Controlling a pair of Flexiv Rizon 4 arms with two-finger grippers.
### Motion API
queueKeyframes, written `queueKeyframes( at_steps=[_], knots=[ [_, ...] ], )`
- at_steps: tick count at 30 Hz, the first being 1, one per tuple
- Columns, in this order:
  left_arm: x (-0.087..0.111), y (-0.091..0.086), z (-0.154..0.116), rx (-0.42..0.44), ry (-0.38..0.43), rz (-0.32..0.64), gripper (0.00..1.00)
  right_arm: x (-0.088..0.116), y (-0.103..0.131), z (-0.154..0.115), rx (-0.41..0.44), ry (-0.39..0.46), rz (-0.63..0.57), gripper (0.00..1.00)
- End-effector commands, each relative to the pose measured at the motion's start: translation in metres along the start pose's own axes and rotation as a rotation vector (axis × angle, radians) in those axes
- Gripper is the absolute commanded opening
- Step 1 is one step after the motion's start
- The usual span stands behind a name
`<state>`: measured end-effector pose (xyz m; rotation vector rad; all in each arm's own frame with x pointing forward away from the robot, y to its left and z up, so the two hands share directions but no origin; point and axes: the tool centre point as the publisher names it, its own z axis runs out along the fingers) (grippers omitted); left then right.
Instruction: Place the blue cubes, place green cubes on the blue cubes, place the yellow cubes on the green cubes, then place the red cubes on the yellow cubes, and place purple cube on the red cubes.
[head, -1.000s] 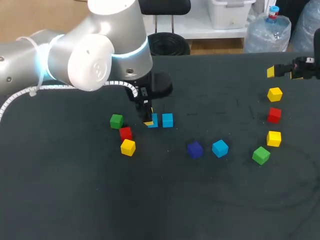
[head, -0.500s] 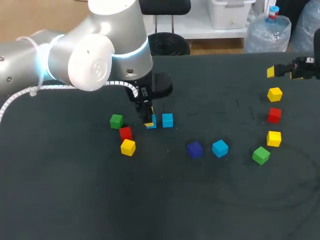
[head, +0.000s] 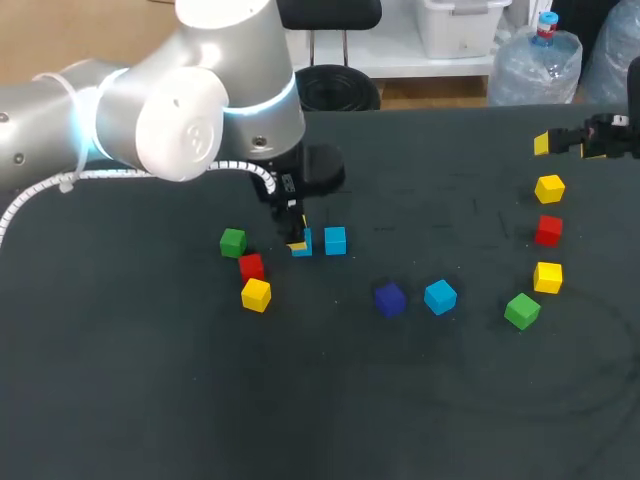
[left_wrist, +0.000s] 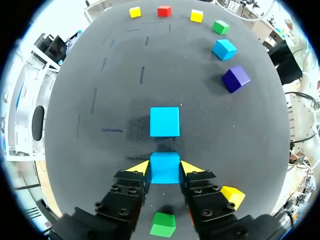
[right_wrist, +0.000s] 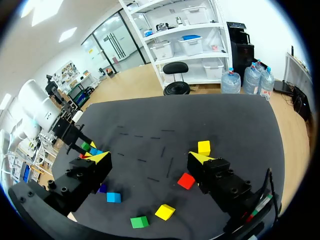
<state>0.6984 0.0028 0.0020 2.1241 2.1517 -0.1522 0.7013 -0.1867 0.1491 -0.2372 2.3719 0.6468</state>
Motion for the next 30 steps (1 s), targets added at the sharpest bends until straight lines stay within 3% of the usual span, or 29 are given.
queueKeyframes(
  at_steps=[1, 30],
  knots=[
    [-0.0006, 0.003, 0.0004, 0.004, 0.003, 0.002, 0.1, 0.0003, 0.0016, -0.0003, 0.007, -0.001, 0.001, 1.0],
    [-0.0049, 0.0008, 0.0002, 0.006, -0.002, -0.003, 0.17, 0.0003, 0.0016, -0.0003, 0.007, -0.001, 0.001, 1.0]
  ],
)
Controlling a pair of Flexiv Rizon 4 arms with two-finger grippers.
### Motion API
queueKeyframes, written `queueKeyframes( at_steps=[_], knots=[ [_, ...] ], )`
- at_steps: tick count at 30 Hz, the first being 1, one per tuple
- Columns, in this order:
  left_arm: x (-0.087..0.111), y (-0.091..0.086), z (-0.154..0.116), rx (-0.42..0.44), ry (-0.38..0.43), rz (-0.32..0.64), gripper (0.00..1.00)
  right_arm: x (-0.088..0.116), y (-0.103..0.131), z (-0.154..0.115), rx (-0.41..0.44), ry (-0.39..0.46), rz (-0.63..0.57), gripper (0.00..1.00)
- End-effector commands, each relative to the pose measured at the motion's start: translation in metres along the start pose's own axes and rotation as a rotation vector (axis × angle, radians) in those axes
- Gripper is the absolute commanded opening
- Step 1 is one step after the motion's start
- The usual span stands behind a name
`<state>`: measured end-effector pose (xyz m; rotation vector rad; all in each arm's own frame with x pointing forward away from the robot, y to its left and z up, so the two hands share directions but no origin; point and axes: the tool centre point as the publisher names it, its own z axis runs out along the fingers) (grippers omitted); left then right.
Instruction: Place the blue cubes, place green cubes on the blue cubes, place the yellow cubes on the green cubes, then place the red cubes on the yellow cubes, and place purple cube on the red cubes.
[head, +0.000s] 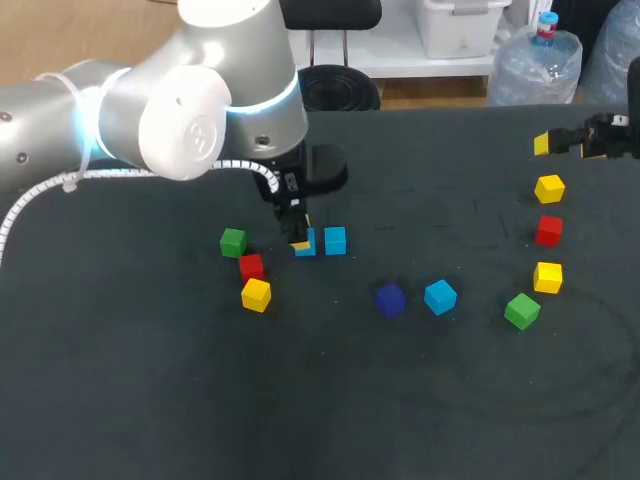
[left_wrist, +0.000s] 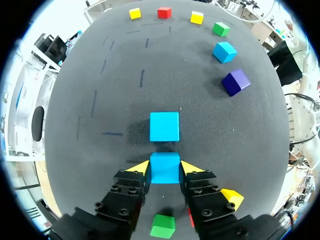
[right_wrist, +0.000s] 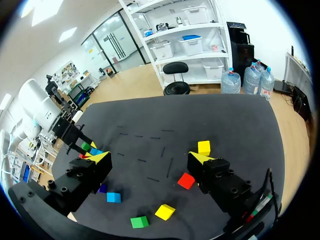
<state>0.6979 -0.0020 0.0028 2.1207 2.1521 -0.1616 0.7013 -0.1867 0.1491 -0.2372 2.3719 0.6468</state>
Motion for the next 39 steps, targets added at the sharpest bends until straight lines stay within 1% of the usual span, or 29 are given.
queueKeyframes(
  at_steps=[1, 4, 5, 8, 9, 11, 12, 14, 15, 19, 21, 24, 29, 34, 39],
  knots=[
    [0.0, 0.001, 0.0, 0.003, 0.004, -0.002, 0.18, 0.0, 0.002, 0.0, 0.007, -0.001, 0.001, 1.0],
    [0.001, 0.002, 0.0, 0.002, 0.005, -0.003, 0.22, 0.0, 0.002, 0.0, 0.007, -0.001, 0.001, 1.0],
    [0.001, 0.002, 0.0, 0.002, 0.005, -0.003, 0.25, 0.0, 0.002, 0.0, 0.007, -0.001, 0.001, 1.0],
    [0.001, 0.002, 0.0, -0.001, 0.007, -0.003, 0.41, 0.0, 0.002, 0.0, 0.007, -0.001, 0.001, 1.0],
    [0.001, 0.003, 0.0, -0.001, 0.007, -0.004, 0.47, 0.0, 0.002, 0.0, 0.007, -0.001, 0.001, 1.0],
    [0.001, 0.003, 0.0, -0.003, 0.009, -0.005, 0.67, 0.0, 0.002, 0.0, 0.007, -0.001, 0.001, 1.0],
    [0.001, 0.003, 0.0, -0.003, 0.009, -0.005, 0.73, 0.0, 0.002, 0.0, 0.007, -0.001, 0.001, 1.0],
    [0.001, 0.003, 0.0, -0.003, 0.01, -0.006, 0.92, 0.0, 0.002, 0.0, 0.007, -0.001, 0.001, 1.0],
    [0.001, 0.003, 0.0, -0.004, 0.011, -0.006, 0.95, 0.0, 0.002, 0.0, 0.007, -0.001, 0.001, 1.0],
    [0.002, 0.004, -0.002, -0.007, 0.008, -0.01, 0.96, 0.0, 0.002, 0.0, 0.007, -0.001, 0.001, 1.0],
    [0.002, 0.005, -0.007, -0.009, -0.005, -0.022, 1.0, 0.0, 0.002, 0.0, 0.007, -0.001, 0.001, 1.0],
    [0.002, 0.01, -0.023, -0.01, -0.049, -0.06, 1.0, 0.0, 0.002, 0.0, 0.007, -0.001, 0.001, 1.0],
    [0.005, 0.016, -0.041, -0.036, -0.099, -0.123, 1.0, 0.0, 0.002, 0.0, 0.007, -0.001, 0.001, 1.0],
    [0.012, 0.018, -0.06, -0.053, -0.154, -0.177, 1.0, 0.0, 0.002, 0.0, 0.007, -0.001, 0.001, 1.0],
    [0.023, 0.019, -0.08, -0.062, -0.23, -0.248, 1.0, 0.0, 0.002, 0.0, 0.007, -0.001, 0.001, 1.0]
  ],
)
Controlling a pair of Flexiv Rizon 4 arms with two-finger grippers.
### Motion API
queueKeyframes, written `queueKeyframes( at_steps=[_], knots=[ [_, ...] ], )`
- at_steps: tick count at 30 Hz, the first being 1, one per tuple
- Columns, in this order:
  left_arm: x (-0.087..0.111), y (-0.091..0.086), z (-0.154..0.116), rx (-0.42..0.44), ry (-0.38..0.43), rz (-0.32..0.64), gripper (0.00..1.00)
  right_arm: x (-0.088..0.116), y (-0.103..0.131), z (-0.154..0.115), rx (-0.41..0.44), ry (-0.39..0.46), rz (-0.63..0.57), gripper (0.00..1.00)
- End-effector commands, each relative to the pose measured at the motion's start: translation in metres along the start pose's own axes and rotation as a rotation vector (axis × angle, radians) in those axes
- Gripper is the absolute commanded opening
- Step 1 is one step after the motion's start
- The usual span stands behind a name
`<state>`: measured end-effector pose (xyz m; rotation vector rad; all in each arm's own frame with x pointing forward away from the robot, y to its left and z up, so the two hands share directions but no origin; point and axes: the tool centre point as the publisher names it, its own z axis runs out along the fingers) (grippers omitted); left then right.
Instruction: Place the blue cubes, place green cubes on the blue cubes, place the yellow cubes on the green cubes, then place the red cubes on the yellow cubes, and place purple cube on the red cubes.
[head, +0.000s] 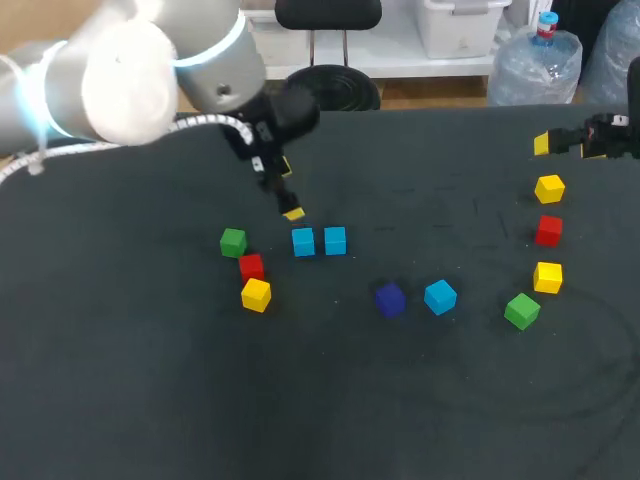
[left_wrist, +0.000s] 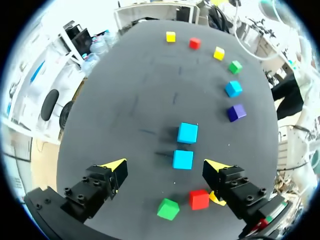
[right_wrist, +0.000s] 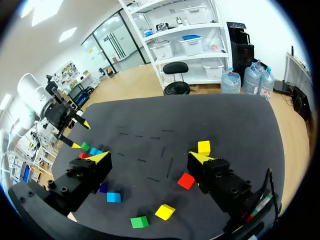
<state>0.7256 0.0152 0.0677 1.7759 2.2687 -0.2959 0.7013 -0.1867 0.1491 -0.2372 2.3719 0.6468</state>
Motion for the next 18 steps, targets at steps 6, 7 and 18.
queueKeyframes(
  at_steps=[6, 7, 18],
  knots=[
    [0.031, 0.0, -0.04, -0.047, -0.184, -0.136, 1.0, 0.0, 0.002, 0.0, 0.007, -0.001, 0.001, 1.0],
    [0.034, 0.0, -0.043, -0.05, -0.211, -0.164, 1.0, 0.0, 0.002, 0.0, 0.007, -0.001, 0.001, 1.0],
    [0.068, -0.008, -0.068, -0.088, -0.321, -0.257, 1.0, 0.0, 0.002, 0.0, 0.007, -0.001, 0.001, 1.0]
  ],
)
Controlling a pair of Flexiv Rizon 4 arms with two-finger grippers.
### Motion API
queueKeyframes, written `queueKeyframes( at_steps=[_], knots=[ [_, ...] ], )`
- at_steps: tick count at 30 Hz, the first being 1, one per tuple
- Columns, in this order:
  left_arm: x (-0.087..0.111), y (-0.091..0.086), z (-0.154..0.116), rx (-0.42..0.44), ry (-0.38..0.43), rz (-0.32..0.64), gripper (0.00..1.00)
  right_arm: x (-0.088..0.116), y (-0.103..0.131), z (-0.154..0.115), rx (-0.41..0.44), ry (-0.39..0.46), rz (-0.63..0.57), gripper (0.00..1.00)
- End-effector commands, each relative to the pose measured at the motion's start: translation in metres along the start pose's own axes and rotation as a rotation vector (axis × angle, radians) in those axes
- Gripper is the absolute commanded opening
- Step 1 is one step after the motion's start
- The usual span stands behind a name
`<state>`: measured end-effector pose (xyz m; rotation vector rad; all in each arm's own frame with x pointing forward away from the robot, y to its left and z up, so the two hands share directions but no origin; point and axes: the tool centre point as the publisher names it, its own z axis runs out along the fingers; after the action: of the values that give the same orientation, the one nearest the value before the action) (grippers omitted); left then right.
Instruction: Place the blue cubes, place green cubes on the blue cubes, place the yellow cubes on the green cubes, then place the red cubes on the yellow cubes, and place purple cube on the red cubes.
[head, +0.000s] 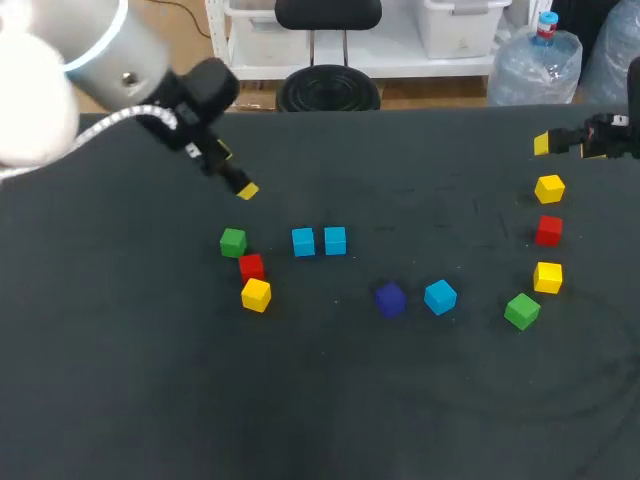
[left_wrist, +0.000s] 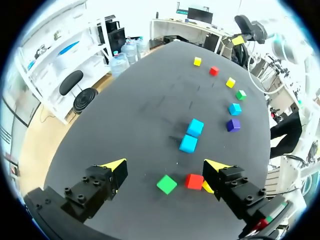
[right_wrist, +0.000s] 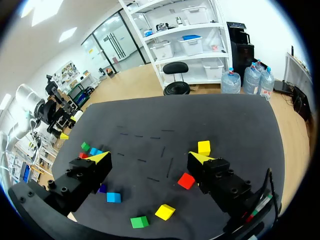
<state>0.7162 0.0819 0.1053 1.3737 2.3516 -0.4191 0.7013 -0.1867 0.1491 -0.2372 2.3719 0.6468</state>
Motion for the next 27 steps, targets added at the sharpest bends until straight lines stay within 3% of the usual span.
queueKeyframes(
  at_steps=[1, 11, 20, 27],
  knots=[
    [0.02, -0.01, -0.017, -0.021, -0.155, -0.002, 1.0, 0.0, 0.002, 0.0, 0.007, -0.001, 0.001, 1.0],
    [0.045, -0.014, -0.038, -0.051, -0.213, -0.058, 1.0, 0.0, 0.002, 0.0, 0.007, -0.001, 0.001, 1.0],
    [0.067, -0.031, -0.05, -0.043, -0.193, 0.059, 1.0, 0.0, 0.002, 0.0, 0.007, -0.001, 0.001, 1.0],
    [0.072, -0.035, -0.052, -0.035, -0.202, 0.049, 1.0, 0.0, 0.002, 0.0, 0.007, -0.001, 0.001, 1.0]
  ],
)
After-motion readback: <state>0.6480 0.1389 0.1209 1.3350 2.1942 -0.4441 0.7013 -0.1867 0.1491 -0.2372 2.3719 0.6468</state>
